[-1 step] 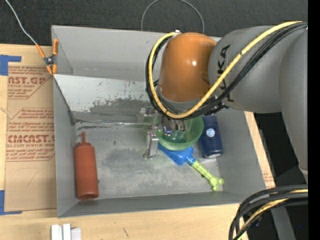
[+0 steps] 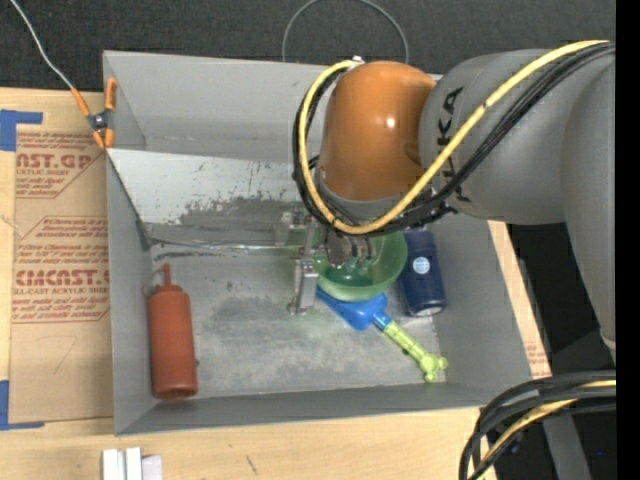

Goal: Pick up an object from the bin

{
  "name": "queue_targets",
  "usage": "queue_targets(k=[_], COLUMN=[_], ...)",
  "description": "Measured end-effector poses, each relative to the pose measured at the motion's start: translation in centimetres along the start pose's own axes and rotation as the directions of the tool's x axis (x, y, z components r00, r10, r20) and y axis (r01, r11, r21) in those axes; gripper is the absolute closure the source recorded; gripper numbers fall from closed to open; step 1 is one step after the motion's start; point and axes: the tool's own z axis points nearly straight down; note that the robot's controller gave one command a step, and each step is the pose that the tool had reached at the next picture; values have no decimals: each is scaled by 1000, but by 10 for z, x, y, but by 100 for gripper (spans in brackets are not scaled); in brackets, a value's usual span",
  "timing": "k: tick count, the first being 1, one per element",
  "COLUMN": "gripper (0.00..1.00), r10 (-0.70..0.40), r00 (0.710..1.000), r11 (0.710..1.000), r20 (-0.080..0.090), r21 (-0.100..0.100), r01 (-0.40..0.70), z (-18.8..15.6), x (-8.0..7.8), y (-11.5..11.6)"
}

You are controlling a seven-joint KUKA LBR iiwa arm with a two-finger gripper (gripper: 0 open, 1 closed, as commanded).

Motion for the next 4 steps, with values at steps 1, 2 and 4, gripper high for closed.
queue_targets(k=[1, 2, 4], gripper=[0, 0, 0], r10=[-4, -38, -149], r00=[1000, 999, 989], r11=[1000, 999, 989], r20=[2, 1, 1], r21=[-1, 1, 3], r01=[4, 38, 149], z=[0, -33, -11], x=[2, 19, 47], y=[-2, -5, -64])
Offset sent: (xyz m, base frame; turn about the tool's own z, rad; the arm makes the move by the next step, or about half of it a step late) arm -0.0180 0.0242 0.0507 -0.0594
